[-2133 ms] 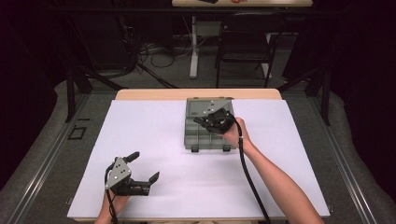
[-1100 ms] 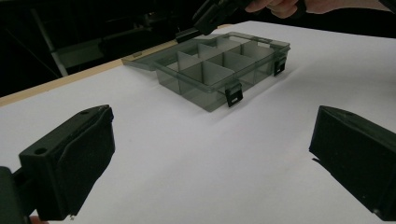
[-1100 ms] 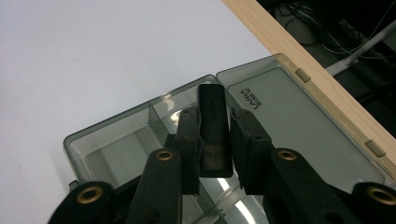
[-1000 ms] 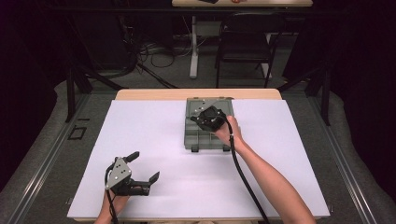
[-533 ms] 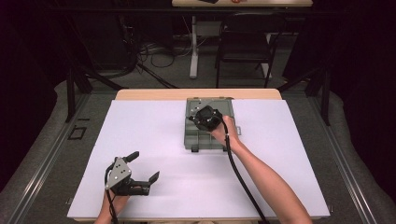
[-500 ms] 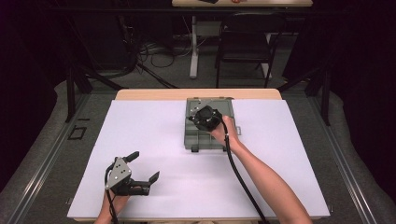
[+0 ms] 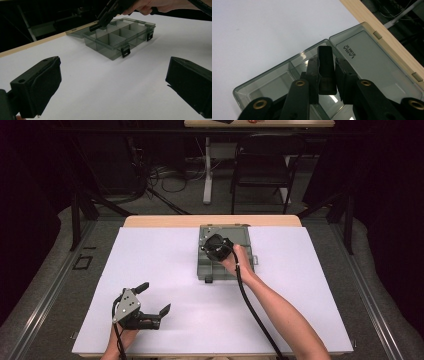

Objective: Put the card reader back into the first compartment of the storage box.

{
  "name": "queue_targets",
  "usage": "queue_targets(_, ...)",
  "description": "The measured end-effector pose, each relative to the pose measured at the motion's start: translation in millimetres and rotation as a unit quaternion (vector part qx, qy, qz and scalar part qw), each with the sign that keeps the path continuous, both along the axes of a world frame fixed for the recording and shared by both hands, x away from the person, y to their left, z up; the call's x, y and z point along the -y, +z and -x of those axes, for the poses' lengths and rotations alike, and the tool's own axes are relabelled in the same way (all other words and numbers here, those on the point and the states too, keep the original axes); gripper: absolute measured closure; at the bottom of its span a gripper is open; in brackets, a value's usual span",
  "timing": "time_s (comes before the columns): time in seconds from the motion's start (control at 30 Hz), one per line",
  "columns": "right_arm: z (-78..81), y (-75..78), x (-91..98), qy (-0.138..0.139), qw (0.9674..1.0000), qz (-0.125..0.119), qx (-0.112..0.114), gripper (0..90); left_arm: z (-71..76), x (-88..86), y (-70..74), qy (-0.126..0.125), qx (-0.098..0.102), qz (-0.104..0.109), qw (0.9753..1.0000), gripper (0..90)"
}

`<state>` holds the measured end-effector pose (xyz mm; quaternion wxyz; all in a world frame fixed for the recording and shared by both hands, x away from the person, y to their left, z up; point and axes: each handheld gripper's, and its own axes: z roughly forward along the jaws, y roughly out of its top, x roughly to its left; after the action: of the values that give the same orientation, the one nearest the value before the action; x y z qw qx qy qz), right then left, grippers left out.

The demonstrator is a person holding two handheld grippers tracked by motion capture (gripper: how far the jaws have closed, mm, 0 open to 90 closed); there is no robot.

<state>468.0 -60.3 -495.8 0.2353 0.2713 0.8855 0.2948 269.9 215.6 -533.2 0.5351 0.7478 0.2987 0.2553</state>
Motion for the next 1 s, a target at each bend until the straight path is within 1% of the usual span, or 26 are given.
queue_targets(0.2,-3.3,-3.6,-3.1,-0.003,0.9999,0.006,-0.008,73.7,-0.2,0.2,-0.1,-0.002,-0.001,-0.001,1.0,0.0)
queue_targets(0.27,-4.4,-5.1,-4.7,-0.004,0.9999,0.009,-0.005,73.7,-0.3,0.3,-0.2,-0.002,-0.002,-0.002,1.0,0.0)
queue_targets(0.33,-6.4,-6.7,-5.4,-0.006,0.9999,0.007,-0.012,72.5,-0.2,0.2,-0.2,-0.002,-0.002,-0.002,1.0,0.0)
queue_targets(0.43,-9.5,-8.7,-3.8,-0.007,0.9993,-0.014,-0.034,56.5,0.1,-0.4,-0.2,-0.001,-0.001,0.0,1.0,0.0)
queue_targets(0.47,-10.1,-8.4,-1.6,-0.003,0.9987,-0.027,-0.044,52.0,-0.1,-0.8,-0.2,-0.001,-0.002,-0.001,1.0,0.0)
queue_targets(0.5,-10.2,-7.4,0.7,-0.005,0.9981,-0.035,-0.05,45.6,-0.2,-1.1,-0.2,-0.001,-0.003,-0.001,1.0,0.0)
queue_targets(0.53,-9.9,-5.9,2.7,-0.009,0.9975,-0.043,-0.055,40.2,-0.4,-0.9,-0.3,-0.001,-0.003,-0.001,1.0,0.0)
queue_targets(0.67,-9.5,1.5,13.6,-0.007,0.9948,-0.071,-0.073,21.5,-0.4,0.1,-0.3,-0.004,-0.003,-0.003,1.0,0.0)
queue_targets(0.73,-9.0,3.7,18.2,-0.005,0.9933,-0.079,-0.084,15.2,-0.5,-0.3,-0.3,-0.004,-0.003,-0.004,1.0,0.0)
queue_targets(0.8,-7.9,5.7,22.7,-0.002,0.9921,-0.086,-0.091,12.4,-0.5,-1.1,-0.6,-0.004,-0.003,-0.003,1.0,0.0)
queue_targets(0.83,-6.9,6.6,25.2,0.001,0.9914,-0.089,-0.095,9.2,-0.3,-1.3,-0.4,-0.004,-0.003,-0.003,1.0,0.0)
queue_targets(0.9,-5.3,7.1,28.5,0.005,0.9907,-0.089,-0.103,5.4,0.0,-1.5,-0.2,-0.003,-0.003,-0.003,1.0,0.0)
queue_targets(1.0,0.8,8.8,35.1,0.01,0.9902,-0.091,-0.106,3.2,0.2,-1.4,-0.1,-0.002,-0.003,-0.002,1.0,0.0)
